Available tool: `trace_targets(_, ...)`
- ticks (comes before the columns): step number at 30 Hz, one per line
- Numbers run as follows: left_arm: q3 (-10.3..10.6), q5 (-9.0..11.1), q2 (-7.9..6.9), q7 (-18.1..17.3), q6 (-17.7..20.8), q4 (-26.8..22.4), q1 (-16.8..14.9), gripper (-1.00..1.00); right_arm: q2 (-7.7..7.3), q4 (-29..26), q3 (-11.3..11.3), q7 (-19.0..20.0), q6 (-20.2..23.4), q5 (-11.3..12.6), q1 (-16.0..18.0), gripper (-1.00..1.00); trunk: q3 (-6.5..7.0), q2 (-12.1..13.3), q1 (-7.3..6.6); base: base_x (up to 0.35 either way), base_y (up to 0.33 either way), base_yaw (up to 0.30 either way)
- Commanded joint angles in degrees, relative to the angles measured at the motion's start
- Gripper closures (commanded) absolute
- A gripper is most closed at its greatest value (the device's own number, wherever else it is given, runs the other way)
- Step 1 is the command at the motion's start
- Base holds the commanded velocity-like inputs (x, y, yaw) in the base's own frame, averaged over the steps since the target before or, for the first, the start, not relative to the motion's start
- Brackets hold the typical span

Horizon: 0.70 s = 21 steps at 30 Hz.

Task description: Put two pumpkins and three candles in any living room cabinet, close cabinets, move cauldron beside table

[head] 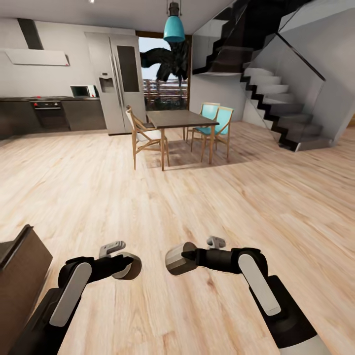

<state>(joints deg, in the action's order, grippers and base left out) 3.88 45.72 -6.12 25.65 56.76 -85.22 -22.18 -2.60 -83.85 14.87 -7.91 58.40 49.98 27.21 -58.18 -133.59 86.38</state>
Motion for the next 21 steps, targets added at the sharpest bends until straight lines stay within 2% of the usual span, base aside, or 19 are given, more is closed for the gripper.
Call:
trace_targets(1, 0.13, 0.69, -0.03, 0.55, 0.02, -0.03, -0.06, 1.00, -0.05, -0.09, 0.07, -0.61, 0.04, 1.00, 0.03, 1.00, -0.05, -0.02, 0.02, 0.329, 0.000, 0.293)
trace_targets(21, 0.16, 0.69, -0.03, 0.55, 0.02, -0.03, -0.06, 1.00, -0.13, -0.09, 0.00, -0.61, 0.04, 1.38, 0.03, 1.00, -0.05, -0.02, 0.02, 0.330, 0.000, 0.292)
